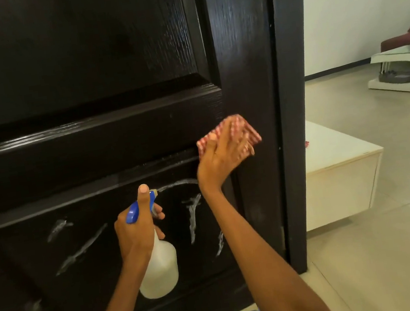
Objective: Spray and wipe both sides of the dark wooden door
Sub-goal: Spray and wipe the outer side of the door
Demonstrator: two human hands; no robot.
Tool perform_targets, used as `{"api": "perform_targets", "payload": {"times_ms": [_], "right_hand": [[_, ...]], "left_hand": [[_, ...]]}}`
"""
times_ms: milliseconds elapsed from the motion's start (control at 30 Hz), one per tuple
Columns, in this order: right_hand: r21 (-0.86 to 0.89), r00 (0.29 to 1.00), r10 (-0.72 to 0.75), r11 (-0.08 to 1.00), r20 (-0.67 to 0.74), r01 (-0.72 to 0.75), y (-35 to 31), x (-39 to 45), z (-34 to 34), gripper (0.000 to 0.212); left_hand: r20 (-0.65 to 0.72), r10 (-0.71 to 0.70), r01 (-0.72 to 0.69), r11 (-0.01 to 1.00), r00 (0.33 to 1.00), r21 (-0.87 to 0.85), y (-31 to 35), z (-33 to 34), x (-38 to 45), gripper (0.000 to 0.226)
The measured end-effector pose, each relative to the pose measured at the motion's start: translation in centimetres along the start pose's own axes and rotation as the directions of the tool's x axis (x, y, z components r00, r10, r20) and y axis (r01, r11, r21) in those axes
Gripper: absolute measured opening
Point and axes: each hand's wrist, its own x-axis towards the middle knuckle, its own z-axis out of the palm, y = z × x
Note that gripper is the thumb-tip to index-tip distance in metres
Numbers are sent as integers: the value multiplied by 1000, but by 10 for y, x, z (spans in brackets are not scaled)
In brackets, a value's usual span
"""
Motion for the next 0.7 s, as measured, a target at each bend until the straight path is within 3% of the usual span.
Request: {"api": "perform_targets", "payload": {"times_ms": [67, 200, 400, 700], "right_hand": [[-157, 972, -226, 959, 69, 235, -9, 6, 14, 60], [-326, 923, -359, 863, 140, 385, 47, 1, -6, 61], [-361, 976, -109, 917, 188, 172, 152, -56, -39, 58], [-229, 995, 19, 973, 101, 5, 149, -62, -22, 58]], "left_hand": [[-14, 26, -26, 1000, 1000, -1, 5, 2, 2, 68], [-23, 18, -19, 1000, 1000, -17, 8, 1, 9, 68], [-70, -33, 32, 999, 997, -9, -11, -5, 4, 67], [-185, -75, 66, 996, 980, -57, -25, -30, 4, 67]]}}
